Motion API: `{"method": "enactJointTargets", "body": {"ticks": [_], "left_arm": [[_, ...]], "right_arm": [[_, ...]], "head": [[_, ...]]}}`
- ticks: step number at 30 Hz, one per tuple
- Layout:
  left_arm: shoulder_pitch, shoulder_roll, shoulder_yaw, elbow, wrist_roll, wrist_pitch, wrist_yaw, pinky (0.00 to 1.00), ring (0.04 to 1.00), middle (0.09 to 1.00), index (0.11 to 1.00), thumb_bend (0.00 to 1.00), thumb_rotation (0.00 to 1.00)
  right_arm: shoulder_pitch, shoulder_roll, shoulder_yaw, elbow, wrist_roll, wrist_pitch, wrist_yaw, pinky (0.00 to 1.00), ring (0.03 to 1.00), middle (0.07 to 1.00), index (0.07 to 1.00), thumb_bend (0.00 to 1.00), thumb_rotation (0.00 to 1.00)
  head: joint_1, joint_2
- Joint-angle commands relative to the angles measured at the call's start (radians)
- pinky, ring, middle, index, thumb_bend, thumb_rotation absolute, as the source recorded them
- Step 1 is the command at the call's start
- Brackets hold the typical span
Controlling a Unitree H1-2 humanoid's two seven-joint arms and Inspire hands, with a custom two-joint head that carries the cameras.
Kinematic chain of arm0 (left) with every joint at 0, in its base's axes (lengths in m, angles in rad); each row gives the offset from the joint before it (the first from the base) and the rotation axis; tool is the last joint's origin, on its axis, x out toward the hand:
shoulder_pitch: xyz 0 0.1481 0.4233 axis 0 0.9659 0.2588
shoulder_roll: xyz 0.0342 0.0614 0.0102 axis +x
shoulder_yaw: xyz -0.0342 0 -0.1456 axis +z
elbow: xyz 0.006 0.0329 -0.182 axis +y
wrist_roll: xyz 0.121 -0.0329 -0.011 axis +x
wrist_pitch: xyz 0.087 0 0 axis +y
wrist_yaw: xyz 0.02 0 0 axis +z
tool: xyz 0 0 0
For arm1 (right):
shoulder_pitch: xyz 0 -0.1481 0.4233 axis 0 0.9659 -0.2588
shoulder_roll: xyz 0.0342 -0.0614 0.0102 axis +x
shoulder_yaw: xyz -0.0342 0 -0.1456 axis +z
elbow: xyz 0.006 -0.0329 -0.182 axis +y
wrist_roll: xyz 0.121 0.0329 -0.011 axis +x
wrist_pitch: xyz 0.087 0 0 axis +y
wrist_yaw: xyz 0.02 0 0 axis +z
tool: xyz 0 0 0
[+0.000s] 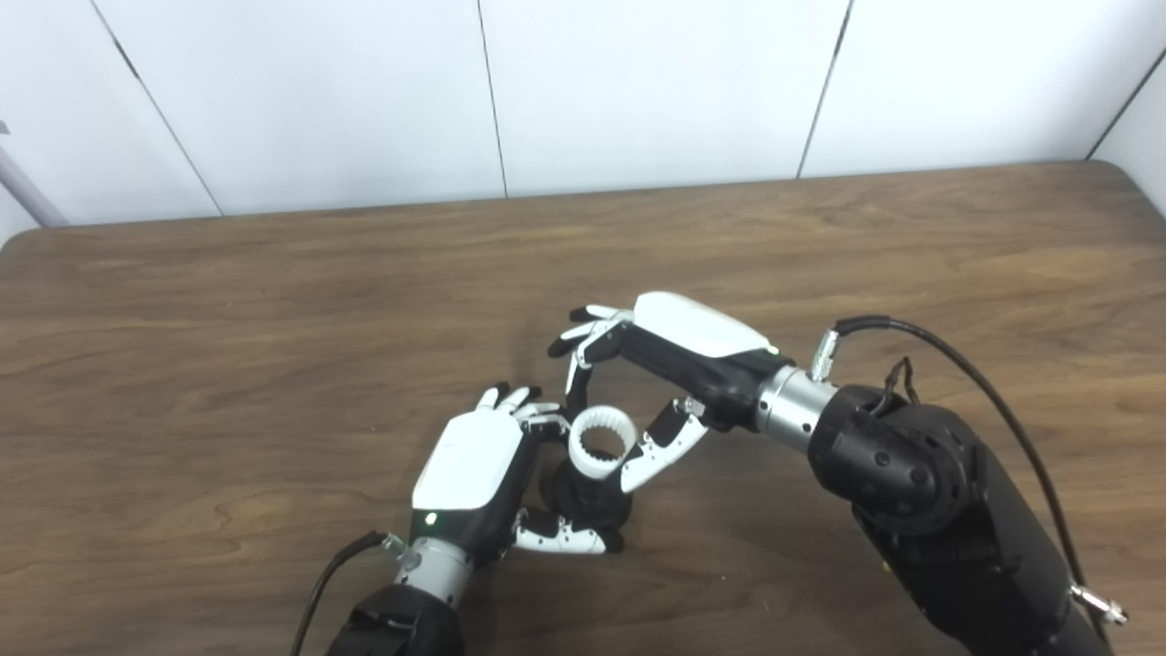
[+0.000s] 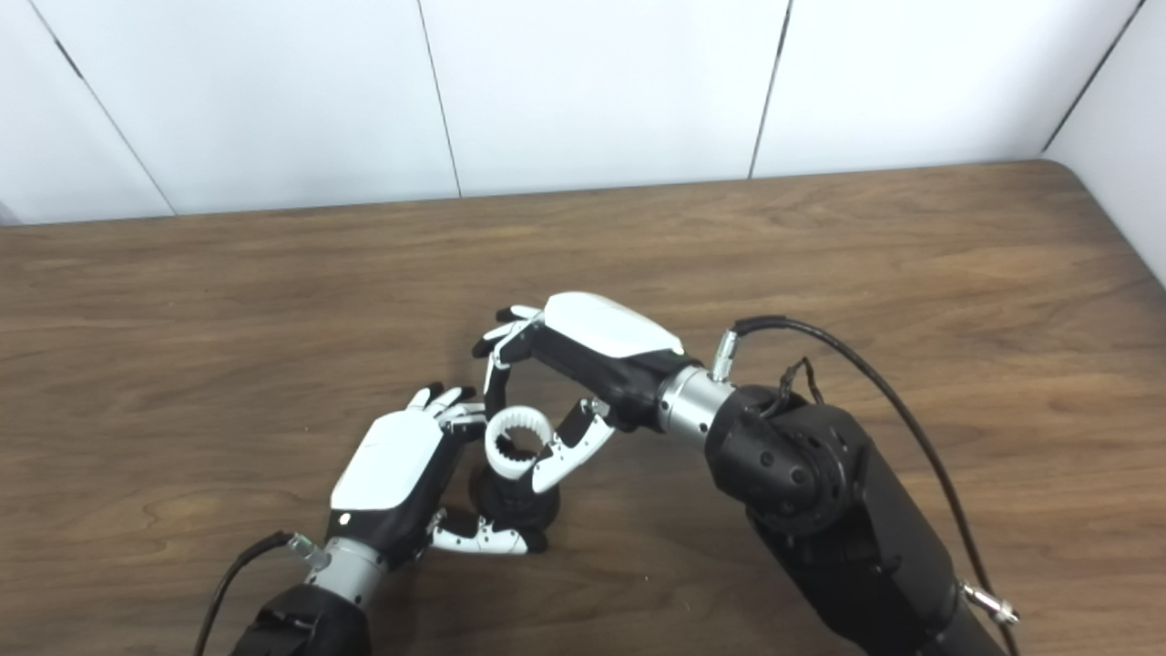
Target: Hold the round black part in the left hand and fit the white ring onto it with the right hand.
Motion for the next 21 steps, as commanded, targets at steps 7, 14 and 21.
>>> {"method": "enactJointTargets", "body": {"ticks": [7,14,21], "left_arm": [[-0.005,-0.009,-0.018,0.009,0.01,0.001,-0.011,1.0,0.919,0.795,0.485,0.52,0.05],[-0.006,-0.011,-0.018,0.007,0.012,0.003,-0.012,1.0,0.927,0.797,0.485,0.52,0.05],[-0.007,-0.014,-0.019,0.001,0.02,0.01,-0.022,1.0,0.928,0.797,0.485,0.52,0.05]], "right_arm": [[-0.013,-0.005,0.008,0.005,-0.006,-0.041,-0.015,0.95,0.969,0.853,0.484,0.52,0.14],[-0.008,-0.003,0.011,0.028,-0.008,-0.044,-0.008,0.96,0.977,0.864,0.484,0.52,0.14],[-0.003,-0.004,0.016,0.048,-0.021,-0.044,-0.008,0.97,0.983,0.865,0.485,0.52,0.14]], "head": [[0.005,0.005],[0.006,0.007],[0.006,0.01]]}}
